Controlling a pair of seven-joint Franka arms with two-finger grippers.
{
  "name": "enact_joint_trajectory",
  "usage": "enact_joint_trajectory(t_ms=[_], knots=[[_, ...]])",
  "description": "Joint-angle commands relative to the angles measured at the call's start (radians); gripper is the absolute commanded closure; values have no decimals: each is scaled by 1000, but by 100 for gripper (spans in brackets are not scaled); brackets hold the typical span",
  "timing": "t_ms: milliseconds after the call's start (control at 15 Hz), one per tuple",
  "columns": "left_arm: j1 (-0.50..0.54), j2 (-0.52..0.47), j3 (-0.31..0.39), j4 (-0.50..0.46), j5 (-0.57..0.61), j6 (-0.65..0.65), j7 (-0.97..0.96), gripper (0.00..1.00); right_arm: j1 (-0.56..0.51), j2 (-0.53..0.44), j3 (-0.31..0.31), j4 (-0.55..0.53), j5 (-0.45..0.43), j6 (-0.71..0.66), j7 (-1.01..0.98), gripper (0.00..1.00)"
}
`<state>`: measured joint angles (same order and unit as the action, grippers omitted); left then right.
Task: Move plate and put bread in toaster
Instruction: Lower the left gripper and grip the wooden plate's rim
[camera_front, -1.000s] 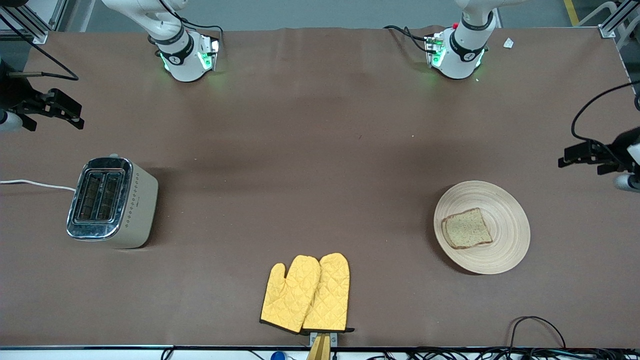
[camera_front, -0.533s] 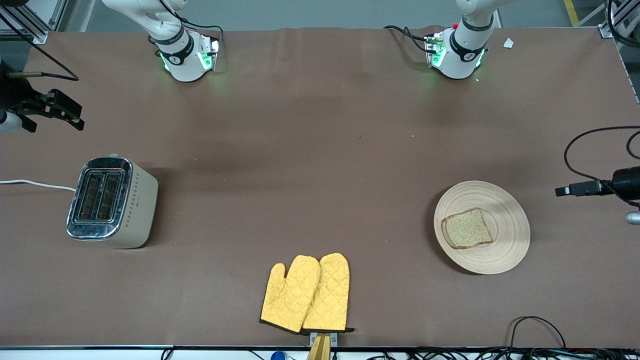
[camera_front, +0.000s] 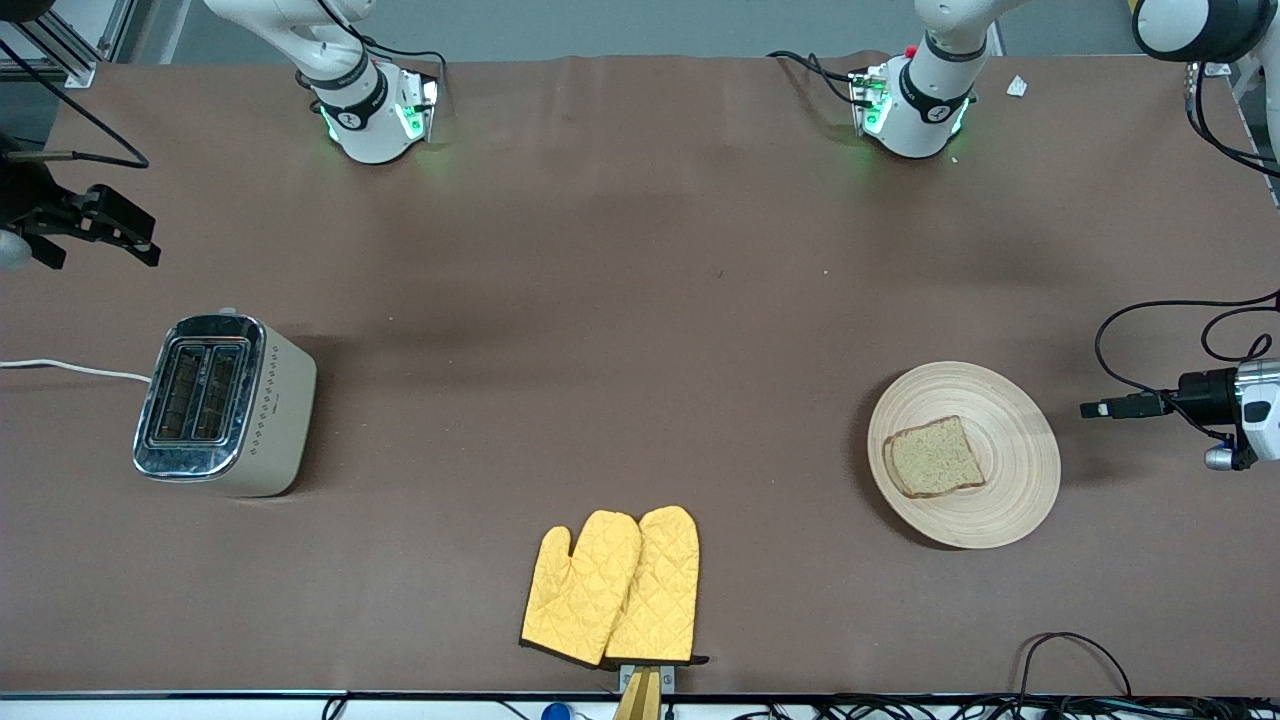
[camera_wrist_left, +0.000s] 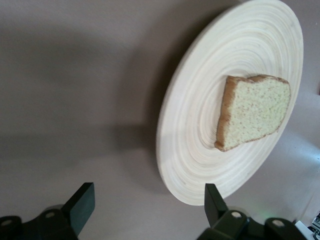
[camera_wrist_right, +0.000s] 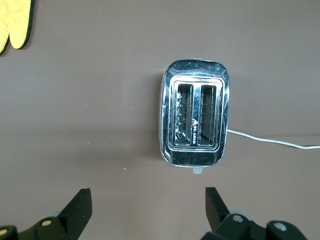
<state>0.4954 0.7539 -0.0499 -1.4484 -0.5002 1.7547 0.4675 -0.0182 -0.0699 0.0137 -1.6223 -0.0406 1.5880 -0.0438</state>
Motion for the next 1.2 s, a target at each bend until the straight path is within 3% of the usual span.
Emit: enact_joint_trajectory(t_ms=[0, 467, 733, 1133], knots=[[14, 47, -7, 39, -23, 8, 20, 13, -6, -10, 6, -16, 11, 23, 13, 0], [14, 85, -13, 39, -161, 17, 45, 40, 0, -10, 8, -16, 10, 21, 15, 0], [6, 101, -14, 46, -173, 22, 59, 47, -6, -8, 6, -18, 5, 23, 15, 0], [-15, 111, -19, 46, -182, 51, 57, 47, -19, -2, 6, -19, 1, 26, 15, 0]])
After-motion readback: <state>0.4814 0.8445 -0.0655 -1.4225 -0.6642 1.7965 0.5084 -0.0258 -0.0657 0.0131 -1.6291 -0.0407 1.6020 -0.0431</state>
